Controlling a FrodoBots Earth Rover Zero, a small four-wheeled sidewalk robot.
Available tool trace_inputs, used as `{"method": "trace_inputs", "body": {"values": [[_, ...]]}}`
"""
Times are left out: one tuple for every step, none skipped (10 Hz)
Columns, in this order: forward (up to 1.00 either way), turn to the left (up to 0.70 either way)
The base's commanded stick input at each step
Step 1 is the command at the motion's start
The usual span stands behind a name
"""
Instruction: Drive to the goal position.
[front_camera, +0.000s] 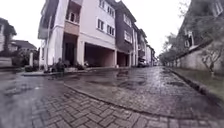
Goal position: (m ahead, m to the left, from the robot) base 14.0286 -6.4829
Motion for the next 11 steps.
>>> {"method": "trace_inputs", "body": {"values": [[0.70,-0.35],[0.70,-0.35],[0.70,-0.35],[0.70,0.00],[0.70,0.00],[0.70,0.00],[0.70,0.00],[0.70,0.00],[0.70,0.00],[0.70,0.00],[0.70,0.00]]}}
